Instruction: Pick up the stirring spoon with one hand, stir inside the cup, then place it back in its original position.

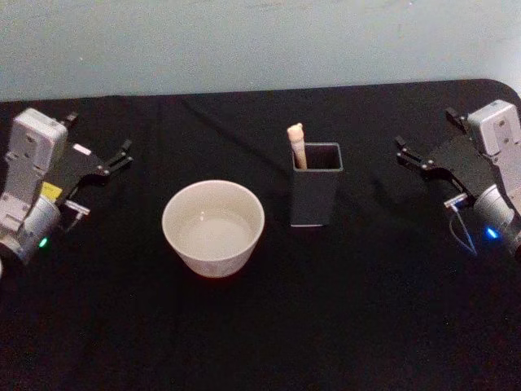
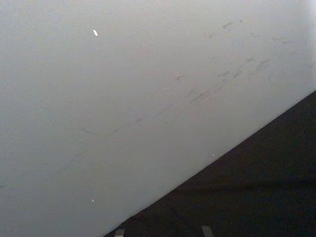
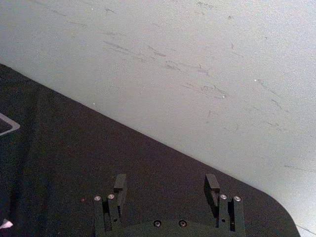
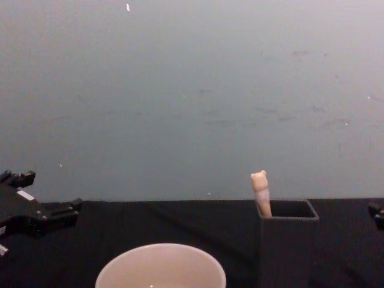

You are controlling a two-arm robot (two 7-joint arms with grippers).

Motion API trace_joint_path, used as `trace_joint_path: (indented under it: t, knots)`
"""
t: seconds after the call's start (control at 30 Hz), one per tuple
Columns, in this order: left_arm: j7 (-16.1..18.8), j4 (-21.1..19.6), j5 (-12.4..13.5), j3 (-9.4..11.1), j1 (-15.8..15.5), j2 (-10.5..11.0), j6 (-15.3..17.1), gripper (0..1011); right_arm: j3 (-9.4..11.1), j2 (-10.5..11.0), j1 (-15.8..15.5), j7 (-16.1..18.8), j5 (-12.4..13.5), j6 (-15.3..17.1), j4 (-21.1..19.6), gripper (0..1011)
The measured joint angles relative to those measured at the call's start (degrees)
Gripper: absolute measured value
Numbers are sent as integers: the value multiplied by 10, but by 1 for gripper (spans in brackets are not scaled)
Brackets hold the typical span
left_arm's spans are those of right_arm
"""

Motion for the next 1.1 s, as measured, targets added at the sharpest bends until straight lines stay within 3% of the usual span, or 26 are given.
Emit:
trace_joint_path:
  t: [1.1]
  knots:
    - [0, 0, 0, 0, 0, 0, 0, 1001, 0, 0, 0, 0, 0, 0, 0, 1002]
